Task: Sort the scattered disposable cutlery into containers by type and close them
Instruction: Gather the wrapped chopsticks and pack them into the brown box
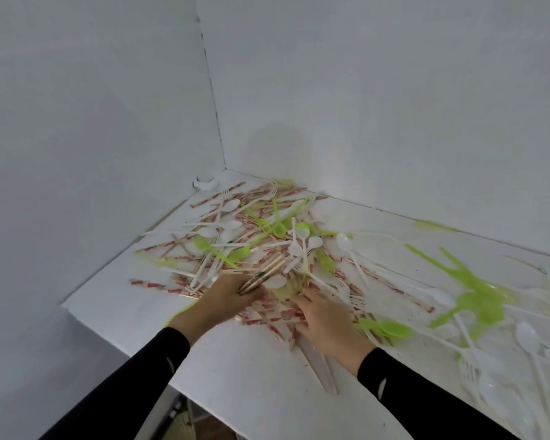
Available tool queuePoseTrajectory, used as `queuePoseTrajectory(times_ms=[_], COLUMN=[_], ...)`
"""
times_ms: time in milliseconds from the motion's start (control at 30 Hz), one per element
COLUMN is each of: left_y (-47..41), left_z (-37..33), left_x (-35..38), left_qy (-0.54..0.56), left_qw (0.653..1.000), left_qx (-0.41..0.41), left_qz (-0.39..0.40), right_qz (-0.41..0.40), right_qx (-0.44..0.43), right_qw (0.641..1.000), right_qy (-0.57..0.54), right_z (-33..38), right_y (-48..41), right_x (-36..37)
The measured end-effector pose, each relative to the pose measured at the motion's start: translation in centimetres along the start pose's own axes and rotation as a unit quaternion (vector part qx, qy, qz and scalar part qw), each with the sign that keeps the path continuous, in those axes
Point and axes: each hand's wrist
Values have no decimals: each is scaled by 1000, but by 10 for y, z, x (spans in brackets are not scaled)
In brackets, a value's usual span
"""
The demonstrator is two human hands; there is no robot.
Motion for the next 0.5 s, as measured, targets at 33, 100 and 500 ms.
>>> queuePoseTrajectory(times_ms=[33,100,500], left_y=[1,0,-27], left_z=[2,7,-35], left_x=[2,9,59], left_qy=[-21,-62,-134], left_qw=[1000,998,991], left_qx=[4,22,17], left_qz=[1,-24,9], right_qz=[4,6,42], right_qx=[4,0,13], right_qw=[1000,999,993], right_qy=[5,36,106], right_z=[0,-2,-49], right_y=[0,1,29], right_x=[0,-2,-14])
Point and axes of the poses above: each hand's wrist, its own y-axis away from the middle knuckle, its own x-axis out of the palm, z = x × y, and after that the axes turned 11 degrees about x, right-handed
